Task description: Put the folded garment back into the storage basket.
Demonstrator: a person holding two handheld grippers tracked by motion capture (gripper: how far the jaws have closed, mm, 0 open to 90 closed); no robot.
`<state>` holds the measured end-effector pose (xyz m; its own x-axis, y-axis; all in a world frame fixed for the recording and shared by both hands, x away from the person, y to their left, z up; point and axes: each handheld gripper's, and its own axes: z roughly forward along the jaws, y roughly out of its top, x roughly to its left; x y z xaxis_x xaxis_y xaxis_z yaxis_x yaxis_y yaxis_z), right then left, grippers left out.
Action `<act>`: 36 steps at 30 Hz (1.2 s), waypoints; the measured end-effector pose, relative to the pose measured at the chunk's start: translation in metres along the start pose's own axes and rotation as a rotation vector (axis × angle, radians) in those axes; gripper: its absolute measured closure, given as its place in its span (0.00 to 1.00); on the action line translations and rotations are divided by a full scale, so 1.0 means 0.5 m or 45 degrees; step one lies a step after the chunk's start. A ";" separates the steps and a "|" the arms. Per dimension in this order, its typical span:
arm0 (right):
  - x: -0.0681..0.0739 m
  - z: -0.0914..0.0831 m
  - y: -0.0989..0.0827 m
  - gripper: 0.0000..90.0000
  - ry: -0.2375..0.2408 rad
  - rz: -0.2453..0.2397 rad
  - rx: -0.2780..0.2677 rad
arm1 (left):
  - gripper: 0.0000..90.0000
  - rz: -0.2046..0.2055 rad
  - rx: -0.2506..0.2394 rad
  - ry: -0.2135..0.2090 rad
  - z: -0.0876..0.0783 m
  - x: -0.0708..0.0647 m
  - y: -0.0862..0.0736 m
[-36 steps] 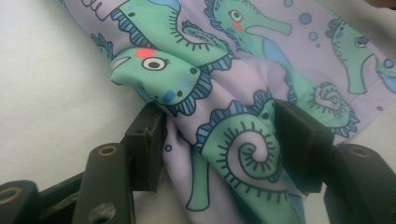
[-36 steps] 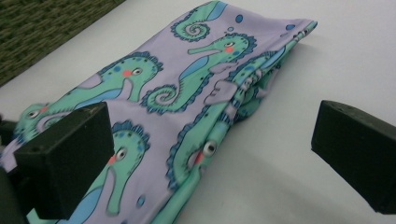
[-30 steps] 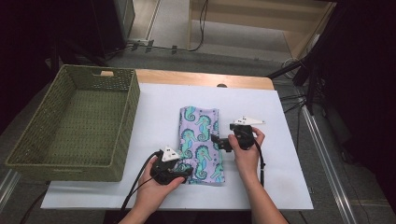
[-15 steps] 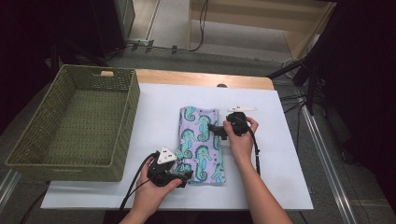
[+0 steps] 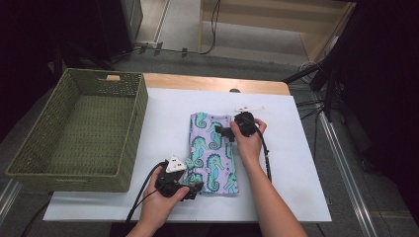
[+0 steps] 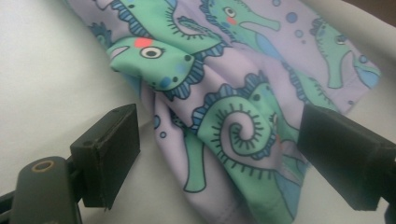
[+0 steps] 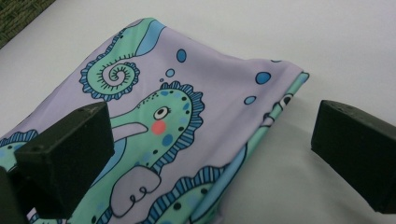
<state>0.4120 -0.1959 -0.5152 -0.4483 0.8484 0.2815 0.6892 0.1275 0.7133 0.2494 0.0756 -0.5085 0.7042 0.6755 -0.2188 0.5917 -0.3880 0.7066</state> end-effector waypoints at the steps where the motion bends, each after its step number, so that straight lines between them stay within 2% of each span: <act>1: 0.000 0.003 0.002 0.00 0.002 0.000 0.006 | 0.14 -0.001 -0.002 0.003 0.000 0.000 0.000; 3: -0.001 0.010 0.005 0.00 0.005 -0.004 0.025 | 0.14 0.000 0.003 -0.005 0.000 0.001 0.000; 4: -0.001 0.014 0.008 0.07 -0.007 0.019 0.028 | 0.14 -0.001 0.001 0.001 0.000 0.001 0.000; 9: -0.004 0.021 0.013 0.07 -0.018 0.040 0.052 | 0.15 0.007 0.013 0.000 0.001 0.000 -0.001; 11: -0.003 0.024 0.016 0.13 -0.037 0.032 0.050 | 0.16 0.007 0.014 0.024 0.001 -0.003 -0.001; 15: 0.007 0.033 0.018 0.16 -0.098 0.006 0.037 | 0.20 0.021 0.021 0.062 0.002 -0.009 -0.002; 16: 0.017 0.039 0.019 0.20 -0.130 -0.013 0.035 | 0.21 0.023 0.026 0.070 0.003 -0.010 -0.002; 17: 0.017 0.039 0.019 0.20 -0.130 -0.013 0.035 | 0.21 0.022 0.025 0.080 0.004 -0.012 -0.002; 18: 0.023 0.043 0.019 0.24 -0.153 -0.035 0.035 | 0.21 0.028 0.031 0.086 0.004 -0.013 -0.002; 20: 0.024 0.043 0.019 0.27 -0.156 -0.042 0.036 | 0.21 0.042 0.038 0.101 0.004 -0.017 -0.002; 23: 0.033 0.045 0.018 0.44 -0.175 -0.083 0.032 | 0.31 0.045 0.036 0.109 0.004 -0.022 -0.003; 26: 0.036 0.044 0.016 0.54 -0.148 -0.112 0.037 | 0.37 0.039 0.025 0.118 0.004 -0.026 -0.006; 27: 0.032 0.042 0.016 0.63 -0.102 -0.091 0.035 | 0.42 0.037 0.024 0.118 0.004 -0.027 -0.006; 28: 0.032 0.042 0.016 0.63 -0.102 -0.091 0.035 | 0.44 0.033 0.022 0.115 0.004 -0.027 -0.006; 30: 0.028 0.041 0.015 0.70 -0.057 -0.069 0.039 | 0.47 0.015 0.024 0.100 0.004 -0.025 -0.005; 33: 0.026 0.043 0.013 0.83 0.018 -0.041 0.047 | 0.56 -0.007 0.020 0.061 0.003 -0.018 -0.004; 34: 0.026 0.044 0.012 0.85 0.044 -0.033 0.049 | 0.60 -0.013 0.023 0.038 0.003 -0.017 -0.004; 36: 0.022 0.045 0.011 0.86 0.101 0.022 0.051 | 0.71 -0.020 0.029 -0.014 0.004 -0.016 -0.004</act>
<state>0.4236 -0.1741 -0.5228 -0.4786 0.8077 0.3444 0.7186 0.1349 0.6822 0.2433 0.0700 -0.5096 0.6988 0.6748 -0.2373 0.6115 -0.3914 0.6876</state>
